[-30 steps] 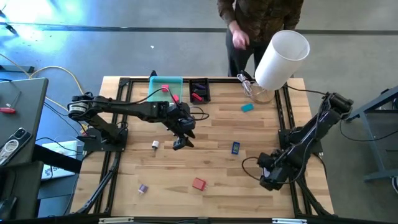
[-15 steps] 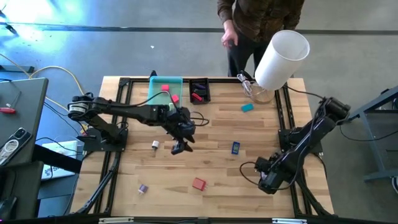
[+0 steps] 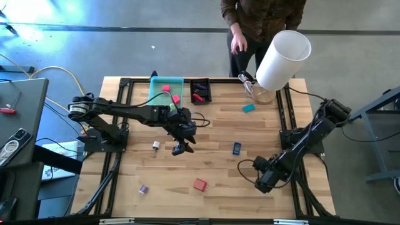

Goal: Pick & Place Office items
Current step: Put the right purple charger adapter into the green bin

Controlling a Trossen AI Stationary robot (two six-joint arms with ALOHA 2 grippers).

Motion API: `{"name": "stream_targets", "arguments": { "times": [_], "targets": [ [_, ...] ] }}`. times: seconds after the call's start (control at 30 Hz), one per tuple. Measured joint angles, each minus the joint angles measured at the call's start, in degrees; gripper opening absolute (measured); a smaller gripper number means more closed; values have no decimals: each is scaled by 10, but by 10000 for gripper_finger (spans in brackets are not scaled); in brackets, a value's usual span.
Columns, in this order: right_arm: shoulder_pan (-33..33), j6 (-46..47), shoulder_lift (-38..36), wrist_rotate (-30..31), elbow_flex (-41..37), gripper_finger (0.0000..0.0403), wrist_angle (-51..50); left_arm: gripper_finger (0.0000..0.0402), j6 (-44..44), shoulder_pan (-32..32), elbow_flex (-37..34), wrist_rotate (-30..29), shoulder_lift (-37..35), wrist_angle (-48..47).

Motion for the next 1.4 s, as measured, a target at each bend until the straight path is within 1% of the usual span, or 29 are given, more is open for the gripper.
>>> {"name": "stream_targets", "arguments": {
  "times": [0.17, 0.27, 0.33, 0.5, 0.7, 0.97, 1.13, 1.3, 1.4],
  "targets": [
    [-42, 6, 0, -51, 0, 361, -1, 234, 0, 1, 0, 0, 0, 0],
    [-62, 9, 0, -96, 0, 361, 0, 234, 0, 2, 0, 0, 0, 0],
    [-71, 9, 0, -116, 0, 361, 6, 234, 0, 2, 0, 0, 0, 0],
    [-76, 10, 0, -141, 0, 361, 48, 234, 1, 2, 0, 0, 0, -3],
    [-74, 60, 0, -189, 0, 361, 90, 234, 1, 2, 0, 0, 0, -9],
    [-51, 118, 0, -224, 0, 361, 147, 234, 1, 2, 0, 0, 0, -11],
    [-24, 169, 0, -227, 0, 361, 184, 234, 1, 2, 0, 0, 0, -11],
    [17, 252, 0, -223, 0, 361, 174, 234, 1, 2, 0, 0, 0, -11],
    [42, 305, 0, -200, 0, 361, 141, 234, 1, 2, 0, 0, 0, -11]
  ]
}}
